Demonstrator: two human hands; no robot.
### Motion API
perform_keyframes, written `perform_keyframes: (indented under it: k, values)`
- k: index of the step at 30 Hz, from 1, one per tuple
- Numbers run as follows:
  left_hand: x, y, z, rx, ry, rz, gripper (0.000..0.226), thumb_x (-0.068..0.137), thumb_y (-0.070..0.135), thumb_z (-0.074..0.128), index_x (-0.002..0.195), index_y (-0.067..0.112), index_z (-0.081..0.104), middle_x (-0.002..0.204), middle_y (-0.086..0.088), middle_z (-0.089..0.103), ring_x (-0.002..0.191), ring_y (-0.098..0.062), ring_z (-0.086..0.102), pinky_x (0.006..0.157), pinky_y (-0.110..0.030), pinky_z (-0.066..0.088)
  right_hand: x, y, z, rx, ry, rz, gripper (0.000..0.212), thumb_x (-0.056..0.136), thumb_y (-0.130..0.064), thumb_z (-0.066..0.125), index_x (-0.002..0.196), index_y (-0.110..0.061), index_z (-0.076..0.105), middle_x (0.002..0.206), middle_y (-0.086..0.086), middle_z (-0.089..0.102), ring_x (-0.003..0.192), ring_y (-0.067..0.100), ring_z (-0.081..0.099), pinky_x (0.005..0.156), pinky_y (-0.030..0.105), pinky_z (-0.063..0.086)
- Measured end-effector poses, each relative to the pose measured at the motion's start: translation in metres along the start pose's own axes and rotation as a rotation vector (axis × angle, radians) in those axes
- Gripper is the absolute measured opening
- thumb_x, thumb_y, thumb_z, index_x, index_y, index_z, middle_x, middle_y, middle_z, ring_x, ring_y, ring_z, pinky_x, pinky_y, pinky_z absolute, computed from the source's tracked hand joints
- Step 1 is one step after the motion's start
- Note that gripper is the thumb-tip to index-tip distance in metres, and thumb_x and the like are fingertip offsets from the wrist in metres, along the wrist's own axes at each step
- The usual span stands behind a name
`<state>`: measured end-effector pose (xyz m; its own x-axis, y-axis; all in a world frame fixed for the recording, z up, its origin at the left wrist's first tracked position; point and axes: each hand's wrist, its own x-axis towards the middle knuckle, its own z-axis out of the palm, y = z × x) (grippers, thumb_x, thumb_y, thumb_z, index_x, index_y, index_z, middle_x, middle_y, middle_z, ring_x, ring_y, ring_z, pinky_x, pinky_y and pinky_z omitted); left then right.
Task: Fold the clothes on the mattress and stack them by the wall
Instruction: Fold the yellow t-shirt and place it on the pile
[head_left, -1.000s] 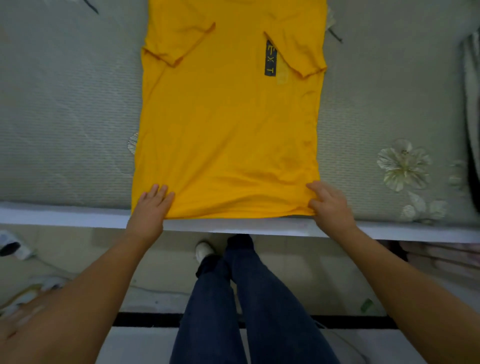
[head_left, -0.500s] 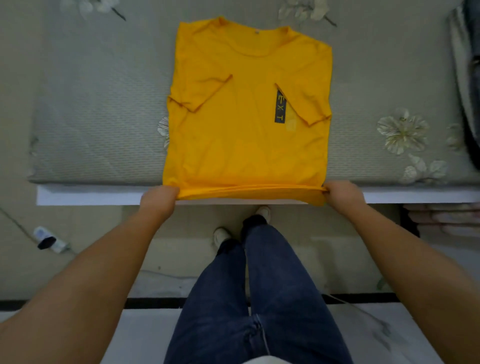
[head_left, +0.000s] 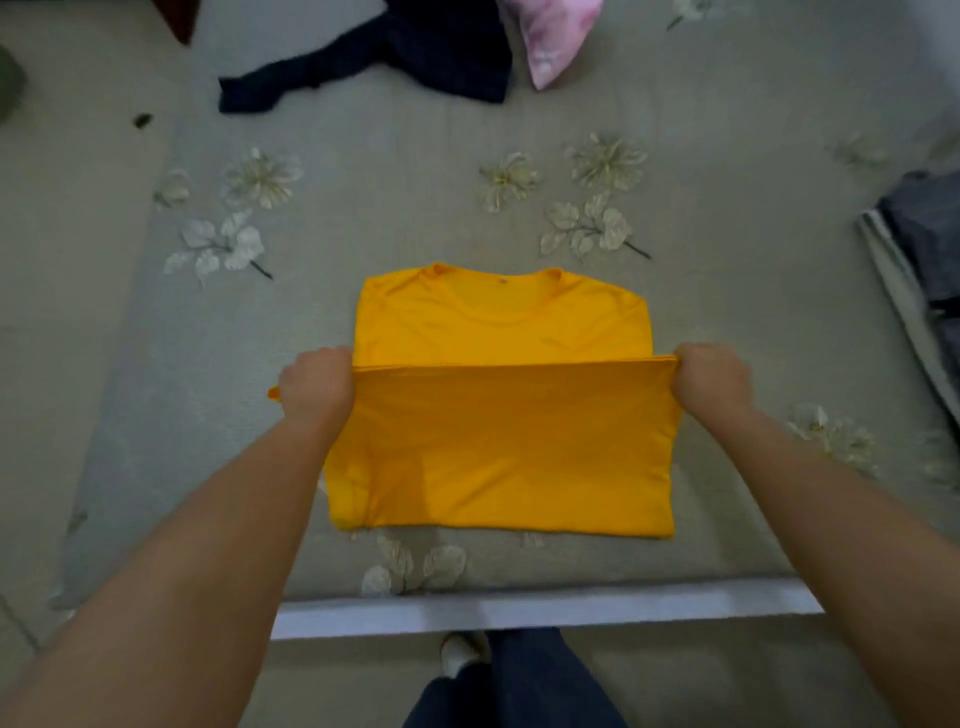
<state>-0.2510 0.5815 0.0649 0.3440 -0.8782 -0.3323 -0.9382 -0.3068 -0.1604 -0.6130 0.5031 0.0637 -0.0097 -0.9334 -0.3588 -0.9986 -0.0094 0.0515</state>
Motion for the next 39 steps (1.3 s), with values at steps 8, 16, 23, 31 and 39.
perform_keyframes:
  k: [8,16,23,31,39]
  values:
    - [0.130,0.022,-0.007,0.028,0.009,-0.006,0.024,0.090,0.002,0.040,0.108,0.002,0.056,0.111,-0.020,0.058,0.105,-0.037,0.054,0.081,-0.039,0.044,0.130,-0.011,-0.006,-0.019,-0.034,-0.061,0.020,0.083,-0.003,0.047,0.095,0.002,0.062,0.101,0.021,0.060,0.097,0.036,0.055,0.082,0.037,0.043]
    - [0.230,0.054,0.035,-0.148,0.187,-0.012,0.033,0.087,0.000,0.042,0.119,0.004,0.048,0.122,-0.020,0.052,0.116,-0.034,0.044,0.095,-0.041,0.026,0.216,-0.029,0.044,0.031,0.029,0.160,0.034,0.087,-0.004,0.042,0.120,-0.002,0.051,0.120,0.024,0.052,0.113,0.039,0.047,0.096,0.045,0.035]
    - [0.167,0.064,0.084,-0.451,0.197,0.014,0.048,0.086,0.004,0.054,0.131,-0.006,0.041,0.143,-0.027,0.031,0.136,-0.038,0.026,0.110,-0.045,0.016,0.161,-0.068,0.090,0.246,0.268,-0.064,0.046,0.085,-0.004,0.051,0.129,0.006,0.045,0.139,0.030,0.036,0.132,0.045,0.030,0.108,0.059,0.015]
    - [0.007,0.025,0.133,-0.700,0.056,-0.370,0.047,0.090,0.008,0.053,0.130,-0.012,0.038,0.137,-0.032,0.033,0.128,-0.043,0.030,0.106,-0.046,0.024,0.012,-0.156,0.148,0.237,0.156,-0.606,0.031,0.073,-0.013,0.062,0.102,-0.005,0.069,0.117,0.022,0.062,0.109,0.043,0.057,0.082,0.070,0.037]
    - [-0.039,0.000,0.150,-0.891,0.095,-0.587,0.019,0.088,0.004,0.056,0.103,-0.005,0.063,0.103,-0.022,0.055,0.095,-0.033,0.053,0.079,-0.028,0.037,-0.045,-0.196,0.172,0.085,-0.018,-0.652,0.040,0.082,-0.028,0.043,0.110,-0.013,0.067,0.124,0.014,0.060,0.114,0.034,0.057,0.096,0.058,0.037]
